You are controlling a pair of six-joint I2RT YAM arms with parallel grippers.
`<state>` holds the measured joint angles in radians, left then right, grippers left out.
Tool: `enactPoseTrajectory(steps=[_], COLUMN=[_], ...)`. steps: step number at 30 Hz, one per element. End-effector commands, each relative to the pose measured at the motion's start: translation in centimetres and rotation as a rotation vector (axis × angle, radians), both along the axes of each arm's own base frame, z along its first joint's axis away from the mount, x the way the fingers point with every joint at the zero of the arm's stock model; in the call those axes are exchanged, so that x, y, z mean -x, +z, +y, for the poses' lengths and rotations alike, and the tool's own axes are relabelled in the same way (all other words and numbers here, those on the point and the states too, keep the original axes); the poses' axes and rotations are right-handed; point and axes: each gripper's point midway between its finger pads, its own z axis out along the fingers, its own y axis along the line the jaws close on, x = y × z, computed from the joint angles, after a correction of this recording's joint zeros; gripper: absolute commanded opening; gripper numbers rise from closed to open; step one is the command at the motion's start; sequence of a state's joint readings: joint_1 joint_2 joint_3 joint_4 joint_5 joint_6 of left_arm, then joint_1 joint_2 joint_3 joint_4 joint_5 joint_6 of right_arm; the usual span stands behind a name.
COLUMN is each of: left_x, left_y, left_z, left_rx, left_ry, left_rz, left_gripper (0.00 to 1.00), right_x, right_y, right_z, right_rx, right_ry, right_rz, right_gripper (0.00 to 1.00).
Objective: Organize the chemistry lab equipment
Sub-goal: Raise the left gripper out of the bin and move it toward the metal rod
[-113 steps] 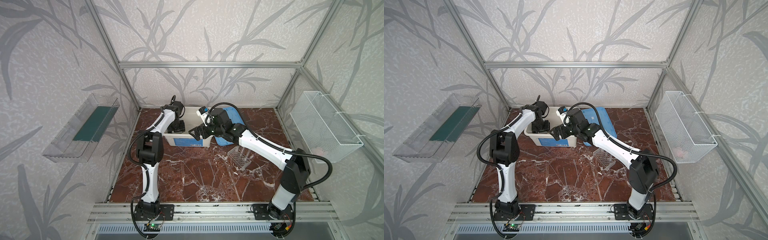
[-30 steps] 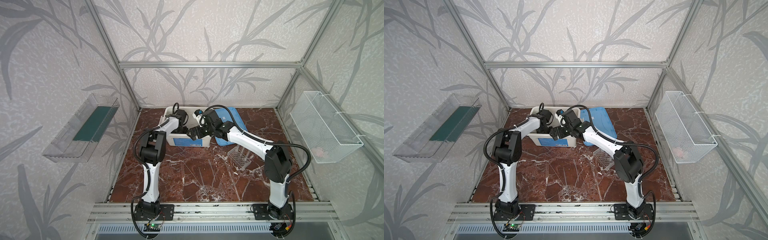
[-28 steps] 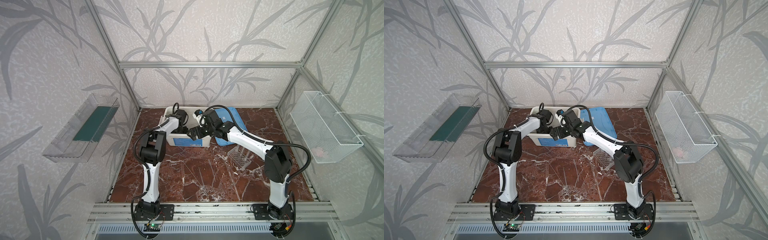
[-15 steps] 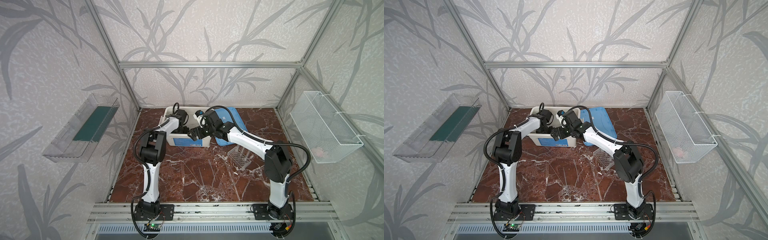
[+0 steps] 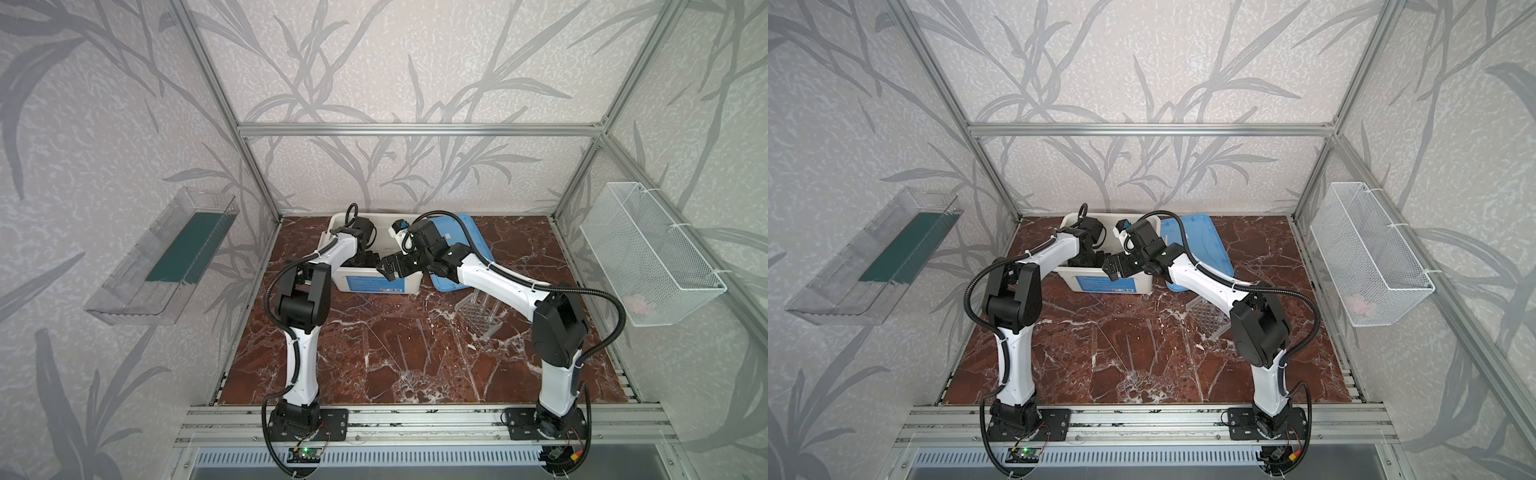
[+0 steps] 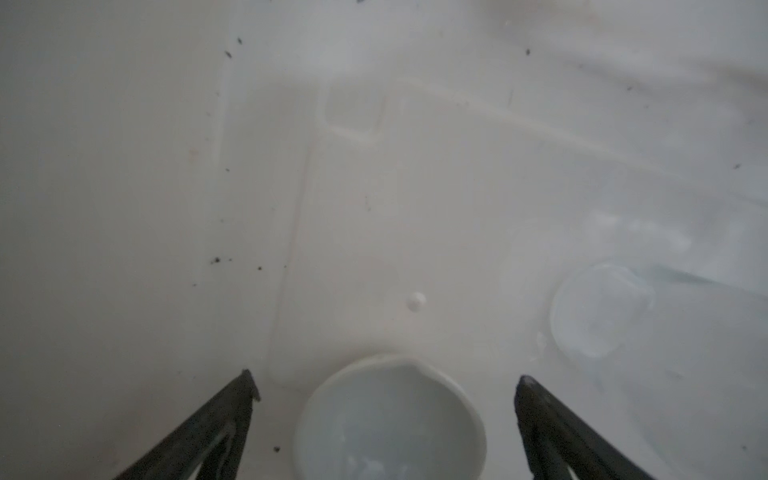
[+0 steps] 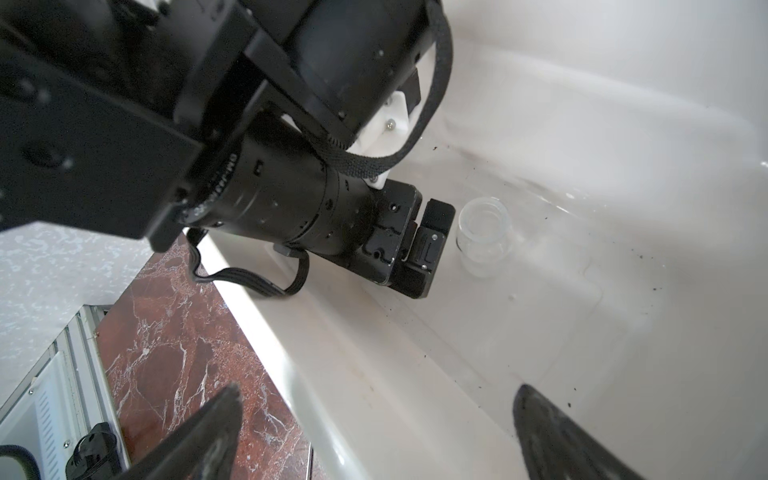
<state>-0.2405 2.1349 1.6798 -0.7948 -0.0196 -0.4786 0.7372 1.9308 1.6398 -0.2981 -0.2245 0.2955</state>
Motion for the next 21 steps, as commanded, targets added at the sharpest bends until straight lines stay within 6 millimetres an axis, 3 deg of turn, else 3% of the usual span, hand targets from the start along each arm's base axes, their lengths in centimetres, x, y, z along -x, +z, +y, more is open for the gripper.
enactPoseTrajectory(steps=[1,7,13,17,21], left_x=[-0.6,-0.5,0.1,1.6,4.3], left_y=[4.3,7.3,13.2,17.7,21.3], left_z=[0.3,0.5,0.7,-0.2,-1.4], left_rx=[-0.018,-0.011,0.015,0.094,0.173], left_ry=[-0.003,0.001,-0.003,-0.036,-0.081], left_rz=[-0.079,-0.137,-0.254,-0.344,-0.398], left_gripper=[0.99,0.99,0.99,0.99,0.99], right_x=[0.2,0.5,1.5,2.8,4.9], right_y=[3.0,3.9,5.9,8.1,9.7], right_z=[-0.9,-1.3,-2.4,-3.7,-5.7], right_rx=[-0.029,-0.035,-0.047,-0.057,-0.06], right_ry=[-0.013,-0.016,-0.019,-0.012,-0.004], right_rz=[-0.048,-0.061,-0.094,-0.131,-0.164], right_gripper=[1.0,1.0,1.0,1.0,1.0])
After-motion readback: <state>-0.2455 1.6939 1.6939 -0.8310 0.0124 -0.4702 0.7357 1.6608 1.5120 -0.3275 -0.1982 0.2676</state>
